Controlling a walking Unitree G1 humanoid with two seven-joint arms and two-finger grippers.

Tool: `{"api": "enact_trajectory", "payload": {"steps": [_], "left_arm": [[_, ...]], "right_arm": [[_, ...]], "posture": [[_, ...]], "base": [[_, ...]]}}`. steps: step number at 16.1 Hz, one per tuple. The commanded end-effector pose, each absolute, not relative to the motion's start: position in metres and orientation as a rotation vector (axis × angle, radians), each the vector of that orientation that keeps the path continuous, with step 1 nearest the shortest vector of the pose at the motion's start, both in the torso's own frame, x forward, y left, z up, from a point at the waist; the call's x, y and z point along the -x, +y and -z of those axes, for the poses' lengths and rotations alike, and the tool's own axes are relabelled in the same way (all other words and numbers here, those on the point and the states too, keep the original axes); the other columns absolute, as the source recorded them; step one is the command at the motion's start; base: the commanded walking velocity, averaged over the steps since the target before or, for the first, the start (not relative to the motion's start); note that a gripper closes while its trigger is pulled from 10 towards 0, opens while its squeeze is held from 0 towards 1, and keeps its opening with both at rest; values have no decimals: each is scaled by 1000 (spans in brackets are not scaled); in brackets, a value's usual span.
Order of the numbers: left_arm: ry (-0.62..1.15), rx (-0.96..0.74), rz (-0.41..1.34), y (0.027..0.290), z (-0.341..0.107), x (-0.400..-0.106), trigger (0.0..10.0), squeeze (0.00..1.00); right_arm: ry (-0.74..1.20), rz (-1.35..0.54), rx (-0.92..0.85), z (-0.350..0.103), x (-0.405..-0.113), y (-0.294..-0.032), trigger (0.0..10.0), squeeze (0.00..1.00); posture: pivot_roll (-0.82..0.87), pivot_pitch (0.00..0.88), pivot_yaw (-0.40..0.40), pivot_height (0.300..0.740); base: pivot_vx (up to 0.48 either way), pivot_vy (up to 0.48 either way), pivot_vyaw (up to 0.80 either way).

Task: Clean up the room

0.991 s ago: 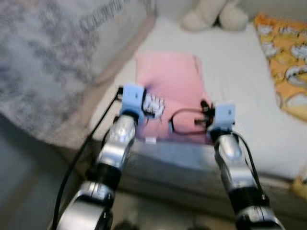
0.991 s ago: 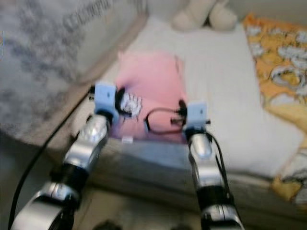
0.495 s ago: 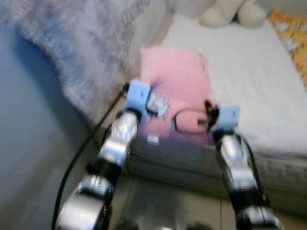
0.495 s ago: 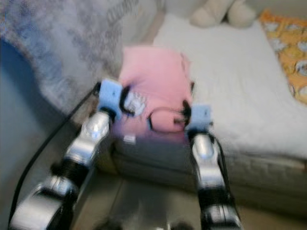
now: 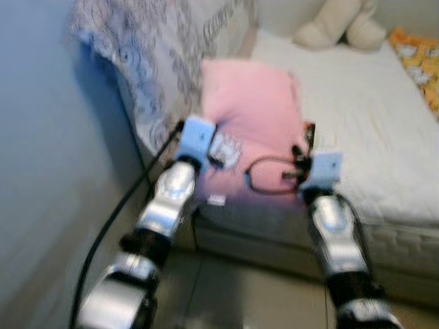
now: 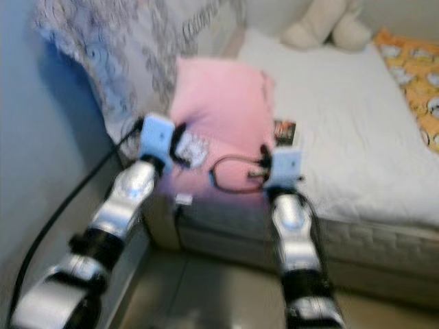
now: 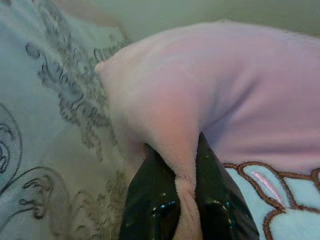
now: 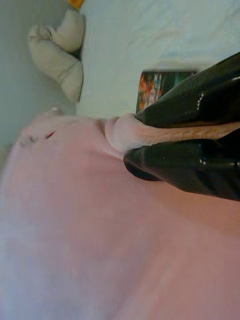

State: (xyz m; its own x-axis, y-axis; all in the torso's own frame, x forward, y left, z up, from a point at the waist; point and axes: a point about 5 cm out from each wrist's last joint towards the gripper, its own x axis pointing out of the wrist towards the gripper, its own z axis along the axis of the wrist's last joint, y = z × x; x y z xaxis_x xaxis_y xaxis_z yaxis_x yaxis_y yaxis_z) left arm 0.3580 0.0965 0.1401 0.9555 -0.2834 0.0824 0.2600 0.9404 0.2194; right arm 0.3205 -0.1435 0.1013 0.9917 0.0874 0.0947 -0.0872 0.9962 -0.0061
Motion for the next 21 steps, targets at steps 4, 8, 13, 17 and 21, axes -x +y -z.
{"api": "enact_trajectory", "payload": {"steps": [4, 8, 13, 17, 21], "left_arm": [[-149, -190, 238, 101, -148, -361, 10000, 0], [-139, -191, 238, 98, -146, -362, 10000, 0], [-126, -189, 228, 100, -144, -363, 10000, 0], [-125, -206, 244, 98, -144, -364, 10000, 0], [-127, -210, 255, 95, -147, -368, 10000, 0]], "right_arm": [[-95, -28, 16, -101, -320, -162, 10000, 0], [-93, -32, 23, -101, -320, -163, 10000, 0], [-87, -38, 26, -100, -319, -162, 10000, 0], [-90, -20, 22, -100, -318, -162, 10000, 0], [-83, 21, 22, -99, -318, -167, 10000, 0]], "posture": [[-63, 0, 51, 740], [-77, 0, 52, 740], [-79, 0, 56, 740], [-84, 0, 64, 740], [-91, 0, 69, 740]], "base": [[480, 0, 0], [480, 0, 0], [480, 0, 0], [480, 0, 0], [480, 0, 0]]}}
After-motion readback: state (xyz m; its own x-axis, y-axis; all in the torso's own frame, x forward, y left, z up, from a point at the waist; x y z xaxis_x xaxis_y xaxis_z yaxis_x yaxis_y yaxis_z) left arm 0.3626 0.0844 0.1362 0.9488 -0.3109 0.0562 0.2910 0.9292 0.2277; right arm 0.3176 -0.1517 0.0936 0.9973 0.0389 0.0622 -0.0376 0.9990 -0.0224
